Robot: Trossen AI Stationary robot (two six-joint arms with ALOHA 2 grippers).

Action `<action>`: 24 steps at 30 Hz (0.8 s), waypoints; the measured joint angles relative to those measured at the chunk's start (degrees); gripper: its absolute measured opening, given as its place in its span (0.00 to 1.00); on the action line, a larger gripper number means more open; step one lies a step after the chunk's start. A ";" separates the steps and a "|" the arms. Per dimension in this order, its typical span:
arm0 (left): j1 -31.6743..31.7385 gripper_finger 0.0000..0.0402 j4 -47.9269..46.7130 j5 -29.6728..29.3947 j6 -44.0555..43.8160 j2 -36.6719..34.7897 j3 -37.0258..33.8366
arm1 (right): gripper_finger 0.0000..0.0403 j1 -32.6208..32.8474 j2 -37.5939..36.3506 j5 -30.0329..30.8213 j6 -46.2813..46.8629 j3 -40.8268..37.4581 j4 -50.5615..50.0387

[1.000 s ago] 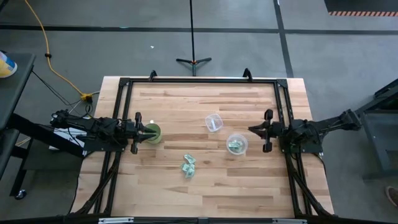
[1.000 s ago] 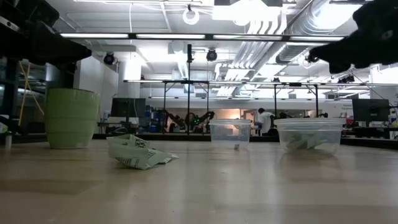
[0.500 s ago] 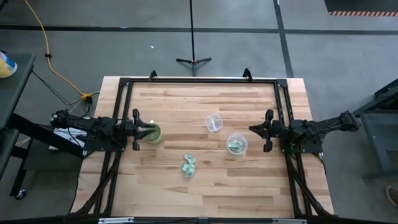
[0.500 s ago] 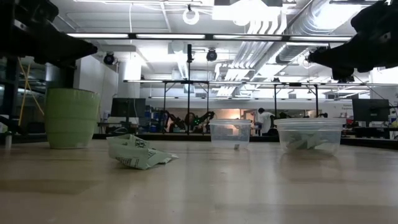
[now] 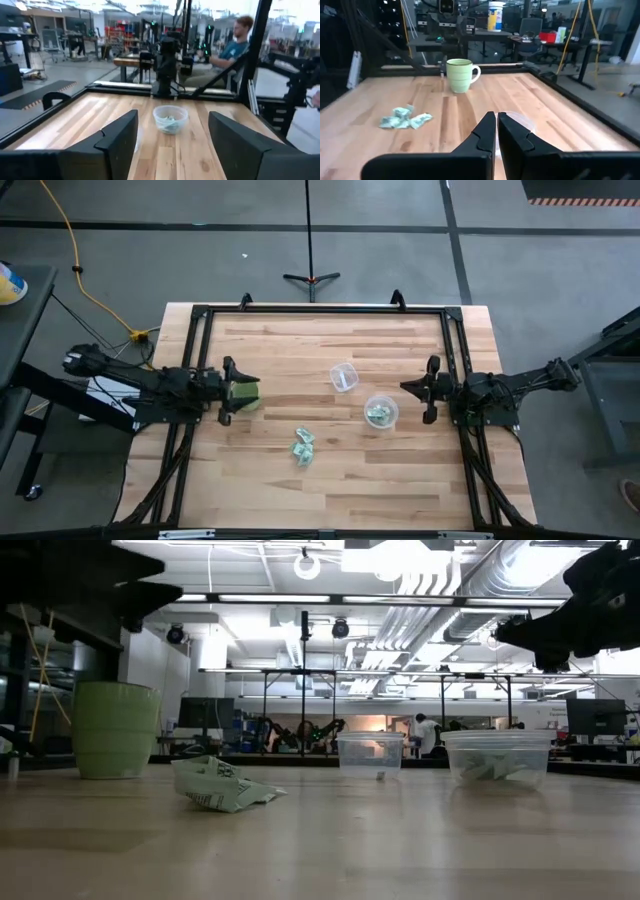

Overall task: Pick and place Stevia / Truvia into bins
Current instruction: Put the stevia packet into the top transparent container

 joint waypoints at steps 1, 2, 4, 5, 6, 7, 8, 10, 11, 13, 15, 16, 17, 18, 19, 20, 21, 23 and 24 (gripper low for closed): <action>0.00 0.68 0.18 0.16 0.02 3.46 1.80 | 0.02 0.00 0.00 0.01 0.81 0.00 -0.02; 0.00 0.67 0.15 0.24 0.02 7.10 3.71 | 0.02 0.00 0.00 0.00 0.86 0.00 -0.02; 0.00 0.66 -0.74 0.25 0.50 14.94 8.46 | 0.02 0.00 0.00 0.01 -0.26 0.00 -0.02; 0.00 0.65 -2.07 0.28 1.02 18.91 11.13 | 0.02 0.00 0.00 0.03 -0.64 0.00 -0.02; 0.00 0.64 -4.00 0.37 1.40 22.43 13.63 | 0.02 0.00 0.00 0.06 -1.13 -0.01 -0.02; 0.00 0.63 -6.73 0.87 1.42 26.03 16.37 | 0.02 0.00 0.00 0.06 -1.75 -0.02 -0.03; 0.00 0.62 -9.46 1.60 1.47 29.35 19.40 | 0.02 0.00 0.00 0.05 -1.95 -0.02 -0.03; 0.00 0.61 -15.69 3.11 1.49 35.51 24.98 | 0.02 0.00 0.00 0.05 -1.98 -0.02 -0.02; 0.00 0.61 -19.19 3.86 1.41 38.46 27.75 | 0.02 0.00 0.00 0.05 -2.00 -0.02 -0.04; 0.00 0.61 -25.19 5.94 0.66 43.74 32.96 | 0.02 0.00 0.02 0.05 -2.07 -0.02 -0.04; 0.00 0.61 -31.06 7.65 -1.16 47.98 37.94 | 0.03 0.00 0.02 0.03 -2.40 -0.02 -0.06; 0.00 0.61 -33.86 7.75 -1.93 49.83 40.13 | 0.03 0.00 0.02 0.05 -2.93 -0.02 -0.05; -0.02 0.61 -36.64 7.88 -3.37 51.46 42.05 | 0.03 0.00 0.02 0.05 -3.39 -0.02 -0.04; -0.02 0.61 -39.12 7.93 -5.48 52.95 43.65 | 0.03 0.00 0.02 0.03 -3.84 -0.02 -0.06; -0.02 0.61 -40.83 8.16 -7.80 54.43 45.02 | 0.03 0.00 0.02 0.04 -4.19 -0.04 -0.06; -0.02 0.61 -41.81 9.00 -10.03 55.67 46.07 | 0.03 0.00 0.02 0.05 -4.36 -0.04 -0.04; -0.02 0.61 -42.85 9.99 -12.28 56.57 46.74 | 0.03 0.00 0.02 0.03 -4.43 -0.04 -0.04; 0.02 0.61 -43.55 12.73 -16.98 58.36 47.51 | 0.03 0.00 0.02 -0.02 -4.21 -0.07 -0.04; 0.00 0.61 -43.50 14.42 -19.71 59.07 47.59 | 0.03 0.00 0.02 -0.02 -4.14 -0.07 -0.04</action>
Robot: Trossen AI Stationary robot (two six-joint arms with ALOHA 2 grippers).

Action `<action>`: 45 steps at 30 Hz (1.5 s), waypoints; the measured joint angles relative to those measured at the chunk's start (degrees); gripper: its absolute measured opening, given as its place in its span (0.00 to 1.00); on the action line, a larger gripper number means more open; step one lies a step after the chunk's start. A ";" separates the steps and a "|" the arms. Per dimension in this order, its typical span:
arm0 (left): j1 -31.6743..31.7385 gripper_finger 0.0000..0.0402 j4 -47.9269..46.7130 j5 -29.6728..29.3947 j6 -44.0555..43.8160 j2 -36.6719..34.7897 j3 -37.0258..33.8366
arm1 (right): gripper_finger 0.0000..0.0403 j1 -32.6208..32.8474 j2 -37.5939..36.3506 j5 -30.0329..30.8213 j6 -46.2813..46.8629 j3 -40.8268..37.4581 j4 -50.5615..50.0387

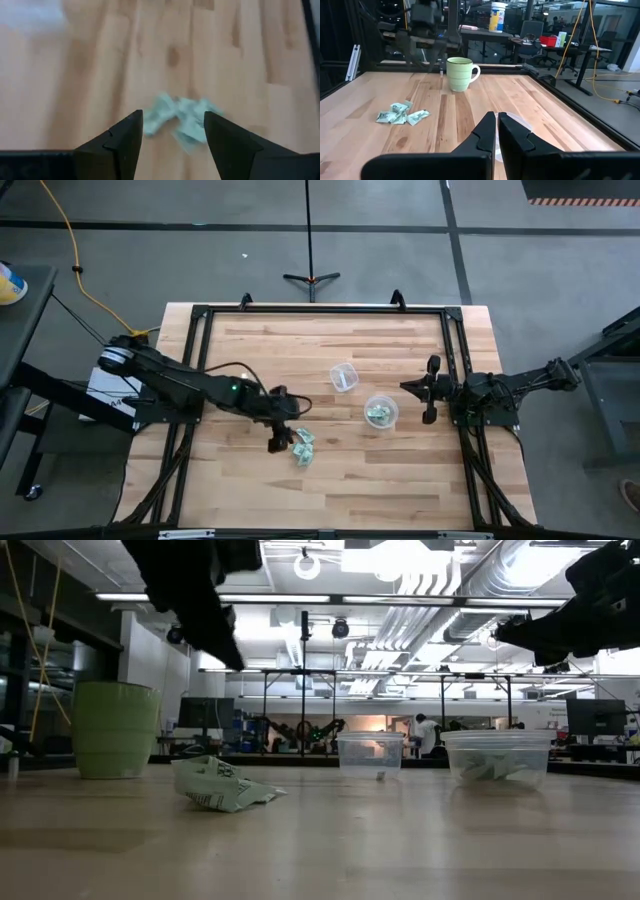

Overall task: Pick and place Stevia / Truvia into bins
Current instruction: Put the stevia packet into the top transparent container

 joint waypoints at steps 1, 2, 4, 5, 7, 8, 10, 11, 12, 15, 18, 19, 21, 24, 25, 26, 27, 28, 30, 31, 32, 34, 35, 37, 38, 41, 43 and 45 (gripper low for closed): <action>0.00 0.61 -0.56 2.01 -2.69 0.62 -0.02 | 0.03 0.00 0.00 0.00 0.00 0.00 0.00; 0.00 0.61 -0.78 3.69 -5.44 1.27 -0.04 | 0.03 0.00 0.00 -0.02 0.00 0.00 0.00; 0.00 0.60 -0.75 6.42 -11.32 2.63 -0.02 | 0.03 0.00 0.01 -0.20 0.11 0.00 -0.02; -0.03 0.60 -1.25 7.27 -14.07 3.21 -0.04 | 0.03 0.00 0.08 -0.20 0.11 0.00 -0.02; -0.02 0.59 -0.94 8.11 -18.45 4.34 -0.08 | 0.03 0.00 0.25 -0.20 0.11 0.00 -0.04; -0.02 0.59 -0.77 8.10 -20.11 4.82 -0.07 | 0.03 0.00 0.37 -0.20 0.09 -0.02 -0.02; -0.02 0.59 -1.21 7.64 -22.17 5.90 -0.07 | 0.03 0.00 0.55 -0.20 0.07 -0.02 -0.04; 0.00 0.59 -0.89 7.24 -22.33 6.55 -0.07 | 0.03 0.00 0.65 -0.20 0.10 -0.02 -0.04; 0.00 0.59 -0.89 6.58 -22.35 7.11 -0.07 | 0.03 0.00 0.68 -0.20 0.10 -0.02 -0.04; 0.01 0.59 -0.58 6.18 -22.69 8.59 -0.07 | 0.03 0.00 0.79 -0.20 0.11 -0.02 -0.04; 0.00 0.59 -1.07 6.28 -24.75 9.92 -0.07 | 0.03 0.00 0.76 -0.20 0.07 -0.02 -0.04; 0.00 0.59 -0.78 6.49 -25.53 10.31 -0.07 | 0.03 0.00 0.76 -0.20 0.05 -0.02 -0.03; 0.00 0.59 -0.92 6.66 -26.87 10.94 -0.07 | 0.03 0.00 0.76 -0.20 -0.03 -0.02 -0.04; 0.01 0.58 -0.68 7.06 -27.41 11.66 -0.07 | 0.03 0.00 0.76 -0.20 -0.07 -0.02 -0.04; 0.00 0.58 -0.52 7.10 -27.71 11.92 -0.07 | 0.03 0.00 0.76 -0.20 -0.17 -0.02 -0.04; 0.00 0.58 -0.32 7.08 -27.95 12.17 -0.07 | 0.03 0.00 0.76 -0.20 -0.39 -0.04 -0.04; 0.00 0.58 -0.29 7.08 -28.21 12.42 -0.07 | 0.03 0.00 0.76 -0.18 -0.42 -0.04 -0.04; 0.00 0.58 -0.13 7.08 -28.29 12.71 -0.07 | 0.03 0.02 0.76 -0.14 -0.45 -0.04 -0.02; 0.00 0.58 0.15 7.08 -28.29 13.26 -0.07 | 0.03 0.02 0.76 -0.13 -0.48 -0.04 -0.04; 0.02 0.58 0.08 7.08 -28.24 13.39 -0.09 | 0.03 0.01 0.76 -0.13 -0.48 -0.04 -0.03; 0.00 0.58 0.23 7.08 -28.01 13.46 -0.09 | 0.03 0.01 0.76 -0.12 -0.48 -0.04 -0.03; 0.00 0.58 0.72 7.08 -27.99 13.65 -0.09 | 0.03 0.02 0.76 -0.11 -0.50 -0.04 -0.04; 0.00 0.58 0.77 7.08 -27.90 13.70 -0.09 | 0.03 0.02 0.76 -0.08 -0.50 -0.04 -0.02; 0.00 0.58 0.86 7.08 -27.90 13.70 -0.09 | 0.03 0.00 0.76 -0.09 -0.50 -0.04 -0.04; 0.00 0.58 0.90 7.06 -27.90 13.77 -0.09 | 0.03 0.00 0.76 -0.07 -0.48 -0.07 -0.02; 0.00 0.58 0.80 6.61 -27.88 13.91 -0.09 | 0.03 0.00 0.76 -0.03 -0.50 -0.05 -0.03; 0.00 0.58 0.93 6.51 -27.88 13.89 -0.09 | 0.03 0.01 0.76 -0.01 -0.50 -0.06 -0.04; 0.00 0.58 0.82 6.42 -27.88 13.89 -0.09 | 0.03 0.01 0.76 -0.02 -0.50 -0.05 -0.04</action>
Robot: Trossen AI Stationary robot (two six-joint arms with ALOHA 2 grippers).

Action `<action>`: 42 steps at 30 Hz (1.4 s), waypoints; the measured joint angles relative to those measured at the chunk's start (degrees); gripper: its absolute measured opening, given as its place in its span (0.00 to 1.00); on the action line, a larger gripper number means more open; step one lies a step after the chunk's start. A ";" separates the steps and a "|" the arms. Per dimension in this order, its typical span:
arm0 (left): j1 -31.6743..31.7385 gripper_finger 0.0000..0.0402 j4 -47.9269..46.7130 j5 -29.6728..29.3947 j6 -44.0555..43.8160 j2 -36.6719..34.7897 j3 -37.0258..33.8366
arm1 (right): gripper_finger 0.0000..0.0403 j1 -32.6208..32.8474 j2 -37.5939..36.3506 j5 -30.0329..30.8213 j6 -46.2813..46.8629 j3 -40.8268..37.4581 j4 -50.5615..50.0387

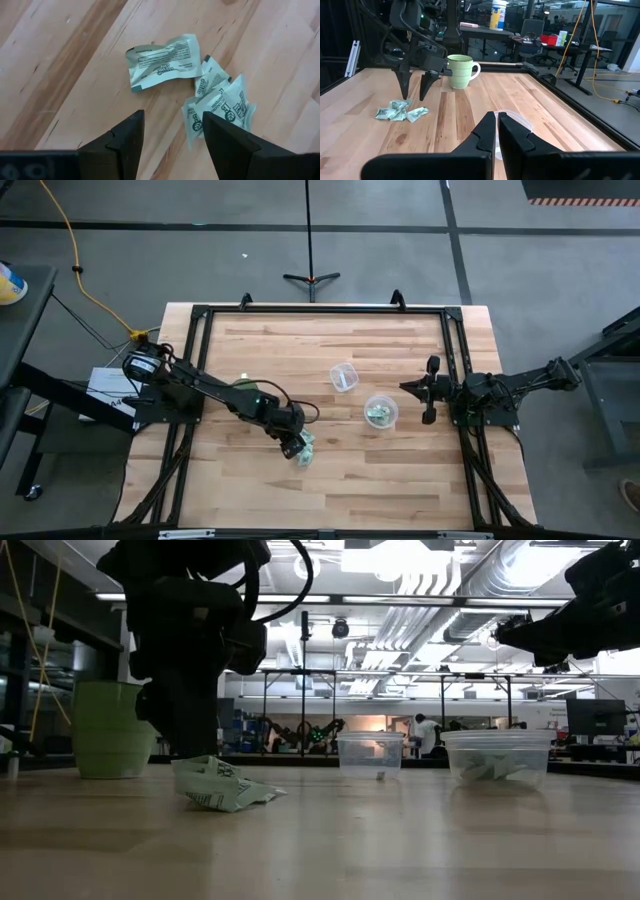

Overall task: Pick and place Stevia / Truvia into bins
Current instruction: Put the stevia packet into the top transparent container

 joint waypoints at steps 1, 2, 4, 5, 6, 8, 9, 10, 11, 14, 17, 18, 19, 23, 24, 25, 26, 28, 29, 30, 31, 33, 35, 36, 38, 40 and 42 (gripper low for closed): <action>0.00 0.58 0.04 0.00 -0.03 0.00 0.00 | 0.03 0.01 0.00 0.02 0.00 -0.01 0.00; 0.00 0.58 0.03 0.00 -0.20 0.00 0.00 | 0.03 0.01 0.00 0.02 0.00 -0.02 0.00; 0.00 0.58 0.02 0.00 -0.27 0.00 0.00 | 0.03 0.00 0.00 0.02 0.00 0.00 0.00; 0.00 0.58 0.02 0.00 -0.30 0.00 0.00 | 0.03 0.01 0.00 0.02 0.00 -0.01 0.00; 0.00 0.58 0.02 0.00 -0.35 0.00 0.00 | 0.03 0.00 0.00 0.02 0.00 0.00 0.00; 0.00 0.58 0.02 0.00 -0.35 0.00 0.00 | 0.03 0.01 0.00 0.02 0.00 0.00 0.00; 0.00 0.58 0.02 0.02 -0.25 0.04 0.00 | 0.03 -0.01 0.00 0.02 0.00 -0.01 0.00; 0.02 0.58 0.08 0.40 -0.11 0.26 0.00 | 0.03 0.01 0.00 0.02 0.00 0.00 0.00; 0.02 0.58 0.10 1.21 0.04 0.55 0.00 | 0.03 -0.01 0.00 0.02 0.00 -0.02 0.00; 0.02 0.58 0.36 2.78 0.32 1.69 0.00 | 0.03 -0.01 0.00 0.02 0.00 0.00 0.00; 0.02 0.58 0.42 3.06 0.42 2.92 0.00 | 0.03 0.01 0.00 0.02 0.00 -0.01 0.00; 0.02 0.58 0.45 3.01 0.43 2.99 0.00 | 0.03 -0.01 0.00 0.02 0.00 -0.02 0.00; 0.02 0.58 0.44 2.86 0.44 3.03 0.00 | 0.03 -0.01 0.00 0.02 0.00 0.00 0.00; 0.04 0.58 0.57 2.78 0.47 3.06 0.00 | 0.03 0.00 0.00 0.02 0.00 0.00 0.00; 0.04 0.58 0.66 2.78 0.75 3.06 0.00 | 0.03 0.00 0.00 0.03 0.00 -0.02 0.00; 0.03 0.58 0.76 2.81 1.16 3.06 0.00 | 0.03 0.01 0.00 0.02 0.00 -0.01 0.00; 0.04 0.58 0.91 3.01 1.54 3.08 0.00 | 0.03 -0.01 0.00 0.02 0.00 -0.02 0.00; 0.04 0.57 1.13 3.53 2.63 3.10 0.00 | 0.03 -0.01 0.00 0.02 0.00 0.00 0.00; 0.05 0.55 1.19 3.56 3.02 3.13 0.00 | 0.03 0.00 0.00 0.00 0.00 -0.02 0.00; 0.07 0.53 1.26 3.52 3.29 3.15 0.00 | 0.03 0.00 0.00 0.00 0.00 -0.01 0.00; 0.07 0.51 1.34 3.47 3.55 3.17 0.00 | 0.03 -0.01 0.00 0.00 0.00 0.00 0.00; 0.07 0.45 1.57 3.45 4.12 3.21 0.00 | 0.03 -0.01 0.00 0.00 0.00 -0.02 0.00; 0.07 0.39 1.64 3.48 4.41 3.21 0.00 | 0.03 -0.01 0.00 0.00 0.00 0.00 0.00; 0.07 0.35 1.62 3.48 4.57 3.21 0.00 | 0.03 -0.01 0.00 0.00 0.00 -0.02 -0.02; 0.07 0.29 1.57 3.48 4.57 3.21 0.00 | 0.03 0.01 0.00 0.00 0.00 -0.02 0.00; 0.07 0.23 1.56 3.52 5.01 3.18 0.00 | 0.03 -0.01 0.00 0.00 0.00 -0.02 -0.01; 0.07 0.16 1.51 4.33 5.88 2.85 -0.02 | 0.03 0.00 0.00 0.00 0.00 -0.02 0.00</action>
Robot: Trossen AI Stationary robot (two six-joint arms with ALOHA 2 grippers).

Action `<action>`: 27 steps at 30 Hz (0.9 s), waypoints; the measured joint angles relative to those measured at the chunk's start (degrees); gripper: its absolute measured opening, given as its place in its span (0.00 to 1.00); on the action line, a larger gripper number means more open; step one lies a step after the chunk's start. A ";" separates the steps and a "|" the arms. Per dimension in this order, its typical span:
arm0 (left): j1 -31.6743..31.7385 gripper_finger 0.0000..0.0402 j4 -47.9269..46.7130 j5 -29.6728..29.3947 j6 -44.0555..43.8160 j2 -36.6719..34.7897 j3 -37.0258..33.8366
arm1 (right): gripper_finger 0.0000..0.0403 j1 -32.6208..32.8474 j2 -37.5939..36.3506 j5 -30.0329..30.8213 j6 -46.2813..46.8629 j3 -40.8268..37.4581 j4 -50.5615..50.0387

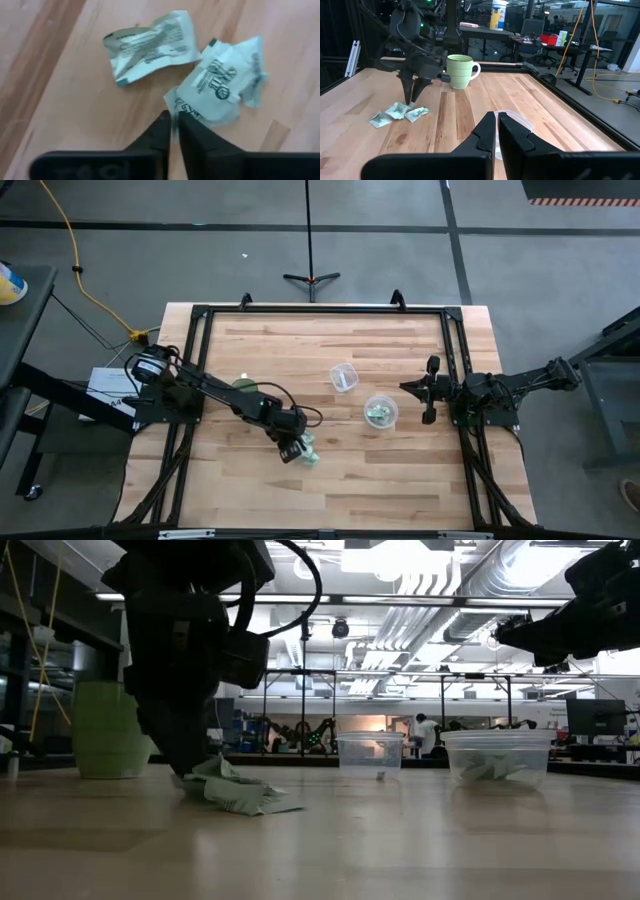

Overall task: Pick and place Stevia / Truvia into bins
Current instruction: Put the stevia packet into the top transparent container

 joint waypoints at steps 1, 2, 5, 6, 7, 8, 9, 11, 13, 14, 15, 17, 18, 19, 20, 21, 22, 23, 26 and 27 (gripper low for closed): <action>0.00 0.13 0.29 0.33 0.24 -0.09 0.00 | 0.03 -0.02 0.00 0.00 0.00 0.01 -0.01; 0.00 0.10 0.49 0.53 0.32 -0.12 0.00 | 0.03 -0.01 0.00 0.00 0.00 0.00 0.00; 0.38 0.05 -0.09 2.19 2.01 -0.31 0.07 | 0.03 -0.01 0.00 0.00 0.00 0.00 -0.02; 0.64 0.05 -0.54 3.04 2.76 -0.42 0.42 | 0.03 0.00 0.00 0.00 0.00 0.01 -0.01; 0.86 0.05 -0.44 3.66 3.37 -0.47 0.90 | 0.03 -0.01 -0.02 0.00 0.00 0.01 0.00; 1.16 0.06 -0.27 3.76 4.32 -0.47 1.53 | 0.03 -0.01 -0.02 0.00 0.00 0.00 -0.01; 1.35 0.08 -0.40 4.07 5.85 -0.47 2.31 | 0.03 -0.02 -0.02 0.00 0.00 0.00 -0.01; 1.77 0.12 -2.49 4.27 10.07 -0.47 4.74 | 0.03 0.00 -0.02 -0.01 0.00 0.02 -0.01; 2.29 0.14 -6.46 2.48 14.13 -0.49 8.20 | 0.03 0.00 -0.02 -0.13 0.00 0.00 -0.01; 2.29 0.13 -8.64 0.91 16.02 -0.49 9.95 | 0.03 0.00 -0.02 -0.13 0.00 0.00 -0.02; 2.51 0.12 -10.91 -0.70 17.86 -0.49 11.68 | 0.03 -0.02 -0.02 -0.11 0.00 0.00 -0.02; 3.09 0.07 -15.34 -3.45 21.84 -0.49 15.47 | 0.03 -0.02 -0.02 -0.07 0.00 0.00 -0.02; 3.47 0.06 -16.71 -5.07 23.49 -0.49 17.39 | 0.03 0.00 -0.02 -0.03 0.00 0.01 -0.02; 3.95 0.05 -17.60 -6.78 25.08 -0.50 19.21 | 0.03 0.01 -0.02 -0.02 0.00 0.00 -0.02; 4.33 0.05 -18.10 -8.36 26.49 -0.51 20.74 | 0.03 0.00 -0.02 -0.02 0.00 0.00 -0.02; 4.83 0.05 -18.43 -9.17 27.65 -0.51 22.07 | 0.03 0.00 -0.02 -0.02 0.00 0.00 -0.02; 5.39 0.05 -18.61 -9.49 28.99 -0.51 23.15 | 0.03 0.00 -0.02 0.00 0.00 0.00 -0.02; 5.86 0.07 -18.57 -9.67 30.41 -0.51 24.01 | 0.03 -0.01 -0.02 0.02 0.00 0.00 -0.02; 7.55 0.16 -18.52 -9.68 34.37 -0.51 25.16 | 0.03 -0.02 -0.02 0.00 0.00 0.00 -0.02; 8.16 0.20 -18.65 -9.72 34.50 -0.51 25.18 | 0.03 0.00 -0.02 0.00 0.00 0.00 -0.02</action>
